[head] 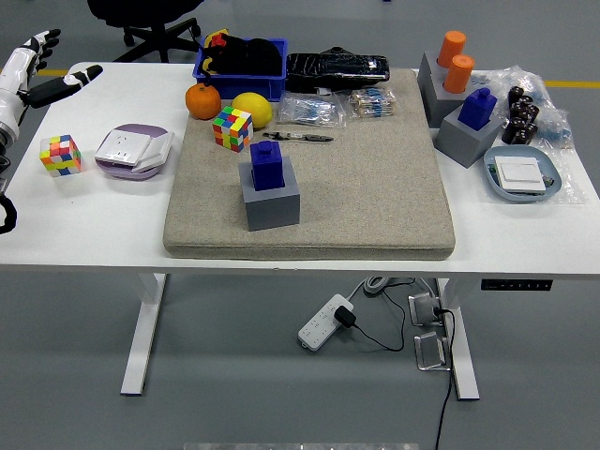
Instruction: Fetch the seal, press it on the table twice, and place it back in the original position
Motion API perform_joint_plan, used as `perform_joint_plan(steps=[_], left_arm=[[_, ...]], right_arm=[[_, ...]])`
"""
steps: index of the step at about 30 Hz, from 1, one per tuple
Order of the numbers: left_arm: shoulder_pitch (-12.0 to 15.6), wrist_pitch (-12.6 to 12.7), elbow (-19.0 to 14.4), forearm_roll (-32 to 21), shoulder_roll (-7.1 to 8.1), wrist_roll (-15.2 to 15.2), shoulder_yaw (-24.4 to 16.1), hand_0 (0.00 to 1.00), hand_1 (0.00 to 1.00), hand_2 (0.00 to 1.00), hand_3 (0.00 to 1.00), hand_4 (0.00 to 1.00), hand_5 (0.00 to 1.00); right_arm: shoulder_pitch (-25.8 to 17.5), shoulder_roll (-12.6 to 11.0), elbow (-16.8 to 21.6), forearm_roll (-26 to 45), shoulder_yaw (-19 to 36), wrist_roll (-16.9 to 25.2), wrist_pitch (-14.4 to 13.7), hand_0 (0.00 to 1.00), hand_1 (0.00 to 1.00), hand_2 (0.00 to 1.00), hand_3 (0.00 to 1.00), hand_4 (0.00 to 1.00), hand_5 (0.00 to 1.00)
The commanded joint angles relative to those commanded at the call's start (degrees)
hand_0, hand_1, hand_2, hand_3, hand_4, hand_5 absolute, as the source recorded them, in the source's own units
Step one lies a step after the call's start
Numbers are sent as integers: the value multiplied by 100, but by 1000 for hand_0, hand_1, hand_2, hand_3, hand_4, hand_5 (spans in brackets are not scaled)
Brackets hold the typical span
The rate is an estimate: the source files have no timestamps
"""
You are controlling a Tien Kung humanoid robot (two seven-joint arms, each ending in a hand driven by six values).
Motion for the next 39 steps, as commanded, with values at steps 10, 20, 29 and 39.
perform_joint_plan(steps=[10,20,29,39], left_arm=[[-24,11,-4,39,-7,-11,-12,932,977,976,961,971,523],[-34,2,-7,45,-21,-1,9,931,977,976,960,970,525],[-25,-1,4,54,-5,6,45,930,976,976,960,970,524],[-27,-1,2,66,-14,1,41,930,975,976,959,969,522]], right_arm=[[30,-13,-13,-13,26,1,5,835,731,698,711,746,514],[-36,-12,-7,4,-15,-3,15,835,731,698,712,746,515],[-65,7,-1,3,-22,1,17,835,731,698,713,746,515],[-97,-11,1,5,-25,-6,19,835,731,698,711,746,515]])
